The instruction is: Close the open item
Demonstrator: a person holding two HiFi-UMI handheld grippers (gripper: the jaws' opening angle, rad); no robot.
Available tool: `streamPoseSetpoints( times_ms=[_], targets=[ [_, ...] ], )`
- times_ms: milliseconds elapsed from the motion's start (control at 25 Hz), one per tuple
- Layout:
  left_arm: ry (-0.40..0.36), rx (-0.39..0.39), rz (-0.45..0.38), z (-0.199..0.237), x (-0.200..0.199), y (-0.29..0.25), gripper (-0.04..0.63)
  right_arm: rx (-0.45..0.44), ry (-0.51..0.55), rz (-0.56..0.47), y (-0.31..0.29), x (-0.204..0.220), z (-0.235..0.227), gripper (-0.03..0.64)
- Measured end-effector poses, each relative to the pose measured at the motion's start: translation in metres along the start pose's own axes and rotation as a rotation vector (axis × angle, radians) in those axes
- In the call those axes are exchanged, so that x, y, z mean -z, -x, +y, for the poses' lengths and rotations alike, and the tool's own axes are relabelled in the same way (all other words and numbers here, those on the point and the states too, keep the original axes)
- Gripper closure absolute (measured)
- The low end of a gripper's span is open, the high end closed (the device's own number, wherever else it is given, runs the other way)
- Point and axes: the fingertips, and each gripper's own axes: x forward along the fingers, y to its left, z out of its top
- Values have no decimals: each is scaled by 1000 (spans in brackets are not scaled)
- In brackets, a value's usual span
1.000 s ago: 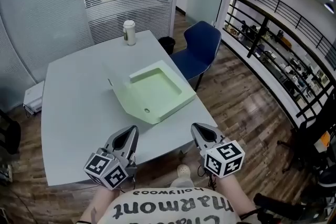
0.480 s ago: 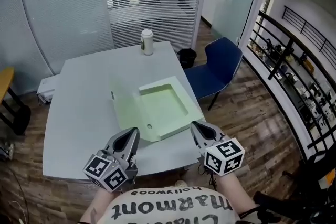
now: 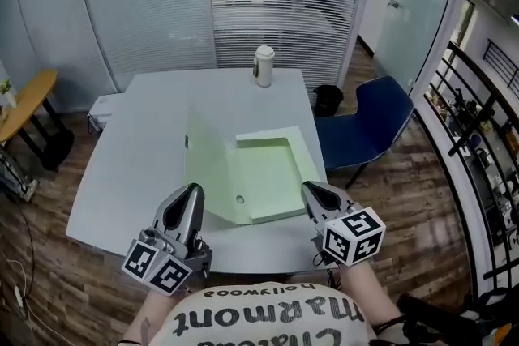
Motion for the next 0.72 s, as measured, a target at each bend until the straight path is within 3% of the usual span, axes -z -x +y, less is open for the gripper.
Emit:
streamPoseSetpoints(
  times_ms=[120, 200, 280, 520, 720],
  targets=[
    [-57, -164, -30, 21, -13, 10, 551, -59, 10, 7, -15, 1, 1, 615],
    [-100, -252, 32, 40, -8, 13, 434, -97, 10, 8, -25, 3, 4, 615],
    [-117, -304, 139, 61, 5, 9, 406, -130, 7, 9, -34, 5, 8, 615],
    [-24, -397, 300, 107, 28, -5, 397, -185, -17, 35, -52, 20, 12, 615],
    [46, -369, 395, 120, 56, -21, 397, -172, -36, 28, -58, 26, 6, 615]
  ],
)
